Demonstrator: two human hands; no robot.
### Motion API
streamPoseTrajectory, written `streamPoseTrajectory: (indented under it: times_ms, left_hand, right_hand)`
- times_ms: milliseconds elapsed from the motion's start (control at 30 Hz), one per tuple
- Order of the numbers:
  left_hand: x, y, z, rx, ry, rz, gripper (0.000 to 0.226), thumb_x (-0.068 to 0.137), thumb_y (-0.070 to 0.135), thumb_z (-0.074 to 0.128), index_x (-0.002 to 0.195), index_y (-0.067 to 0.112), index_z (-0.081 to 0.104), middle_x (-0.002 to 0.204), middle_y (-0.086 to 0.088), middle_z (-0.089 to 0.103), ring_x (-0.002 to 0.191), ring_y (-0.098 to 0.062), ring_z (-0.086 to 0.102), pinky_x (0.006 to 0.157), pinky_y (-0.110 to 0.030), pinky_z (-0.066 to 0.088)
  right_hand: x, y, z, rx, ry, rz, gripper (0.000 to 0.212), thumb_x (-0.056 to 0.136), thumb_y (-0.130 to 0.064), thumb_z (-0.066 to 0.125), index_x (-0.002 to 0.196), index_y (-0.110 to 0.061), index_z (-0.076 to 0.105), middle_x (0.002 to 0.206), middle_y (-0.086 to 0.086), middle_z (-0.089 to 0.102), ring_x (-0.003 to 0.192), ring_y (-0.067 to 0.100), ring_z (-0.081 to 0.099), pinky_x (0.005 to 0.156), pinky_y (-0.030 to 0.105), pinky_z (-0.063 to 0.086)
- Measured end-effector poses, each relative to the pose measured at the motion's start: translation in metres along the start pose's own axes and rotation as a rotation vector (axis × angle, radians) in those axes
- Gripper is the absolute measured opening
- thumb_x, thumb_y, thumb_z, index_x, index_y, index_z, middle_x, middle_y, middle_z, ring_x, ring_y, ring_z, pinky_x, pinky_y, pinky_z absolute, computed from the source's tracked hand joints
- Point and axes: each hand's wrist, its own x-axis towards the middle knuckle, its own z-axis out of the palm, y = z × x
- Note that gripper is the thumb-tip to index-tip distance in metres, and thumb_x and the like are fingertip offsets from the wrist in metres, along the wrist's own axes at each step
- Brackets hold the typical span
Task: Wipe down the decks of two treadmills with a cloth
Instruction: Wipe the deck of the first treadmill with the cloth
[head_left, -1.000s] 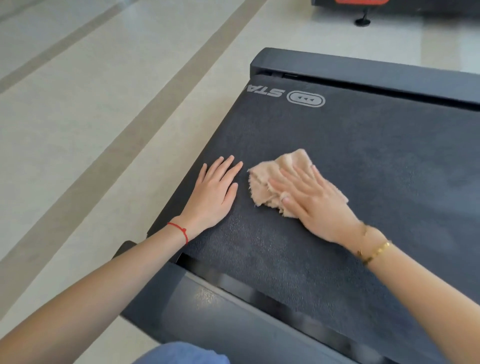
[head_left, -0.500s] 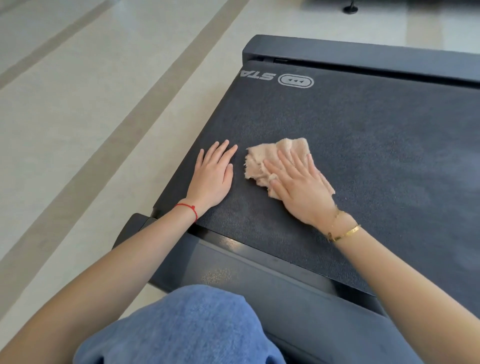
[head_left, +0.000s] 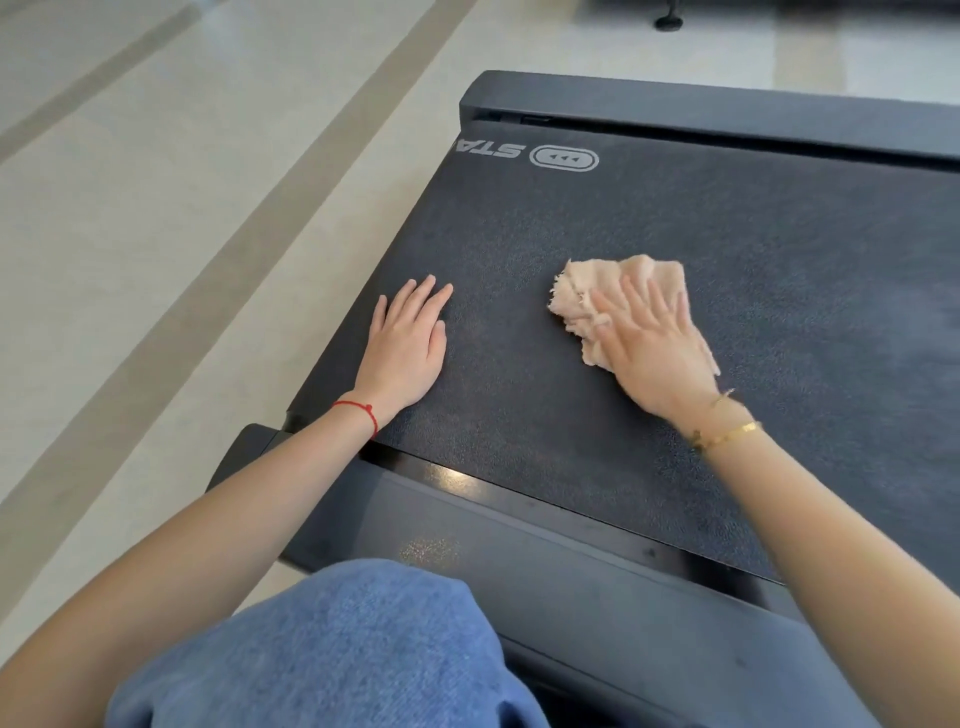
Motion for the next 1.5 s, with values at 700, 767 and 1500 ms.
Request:
streamPoseTrajectory:
  times_ms: [700,767,1500]
  left_hand:
    - [-0.043,-0.014,-0.016,0.022,-0.043,0.001,0.049,0.105,0.03,0.034,0.154,0.022,0.031,0.162,0.0,0.026,0.151,-0.019,0.017,0.123,-0.046,0.013]
    - [-0.062,-0.018,-0.025,0.063,-0.05,-0.028,0.05,0.104,0.03,0.038,0.153,0.02,0.034,0.16,-0.003,0.029,0.149,-0.022,0.021,0.121,-0.049,0.02]
    - [-0.122,-0.016,-0.04,0.039,0.073,-0.457,0.049,0.099,0.025,0.043,0.146,0.01,0.041,0.154,-0.006,0.038,0.141,-0.023,0.034,0.118,-0.041,0.024]
  right_hand:
    - [0.003,-0.057,0.015,0.037,-0.022,-0.343,0.049,0.106,-0.04,0.019,0.154,-0.029,0.022,0.164,0.003,0.009,0.151,0.022,-0.004,0.122,0.042,-0.009]
    - [-0.019,-0.069,0.019,0.048,-0.047,-0.524,0.048,0.106,-0.039,0.021,0.153,-0.03,0.025,0.163,0.003,0.009,0.151,0.022,-0.004,0.122,0.042,-0.007]
    - [0.007,-0.143,0.03,0.051,-0.126,-0.797,0.05,0.104,-0.043,0.02,0.152,-0.031,0.025,0.162,-0.003,0.01,0.151,0.019,-0.001,0.122,0.036,-0.007]
